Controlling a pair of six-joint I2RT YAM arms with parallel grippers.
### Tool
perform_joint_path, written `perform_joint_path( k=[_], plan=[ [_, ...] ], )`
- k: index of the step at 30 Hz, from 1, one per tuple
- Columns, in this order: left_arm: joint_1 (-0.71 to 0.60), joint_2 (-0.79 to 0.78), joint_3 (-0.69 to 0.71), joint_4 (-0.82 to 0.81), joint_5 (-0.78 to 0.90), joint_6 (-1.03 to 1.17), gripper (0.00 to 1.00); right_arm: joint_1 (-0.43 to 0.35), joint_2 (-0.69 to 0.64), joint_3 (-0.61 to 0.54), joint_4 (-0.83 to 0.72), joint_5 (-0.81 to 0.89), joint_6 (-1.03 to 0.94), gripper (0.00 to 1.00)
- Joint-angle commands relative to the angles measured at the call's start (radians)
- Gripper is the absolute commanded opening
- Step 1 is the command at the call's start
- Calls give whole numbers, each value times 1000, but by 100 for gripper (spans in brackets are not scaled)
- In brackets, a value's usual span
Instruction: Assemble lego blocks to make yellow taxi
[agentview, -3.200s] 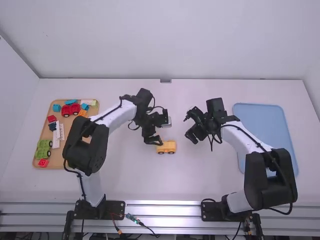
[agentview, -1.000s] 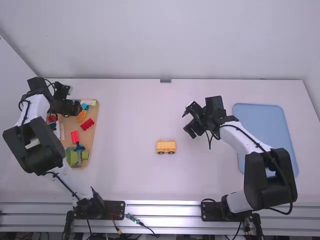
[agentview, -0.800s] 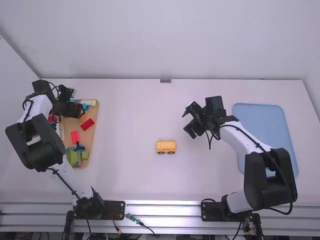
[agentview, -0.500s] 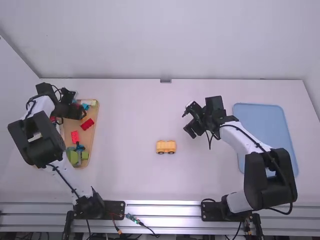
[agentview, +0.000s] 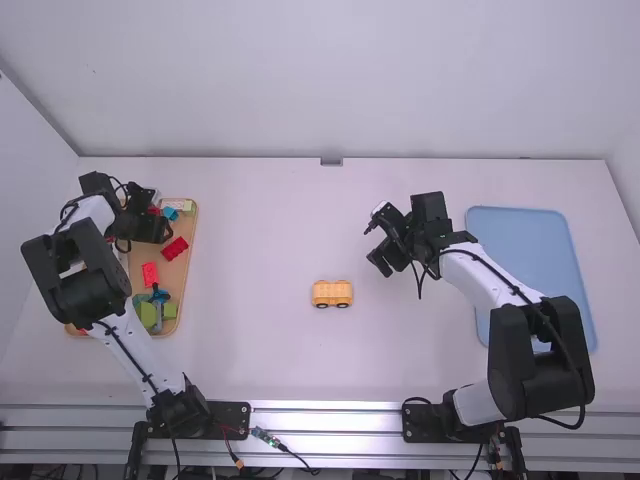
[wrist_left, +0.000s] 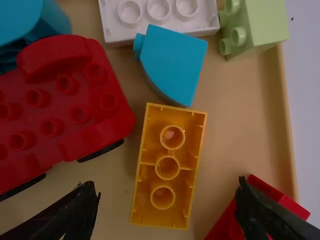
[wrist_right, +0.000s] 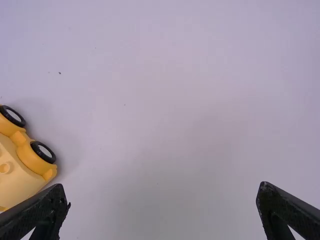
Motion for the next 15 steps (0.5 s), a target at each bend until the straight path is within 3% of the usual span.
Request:
perform_joint_path(
  k=[1,15],
  plan=[
    [-2,-5,-36,18,11,-10,72,1,-10,14,-5,-5,7,99],
    [-3,-5,-93,127,15,-63,56,1,-10,14,-8,-5,6,99]
  ],
)
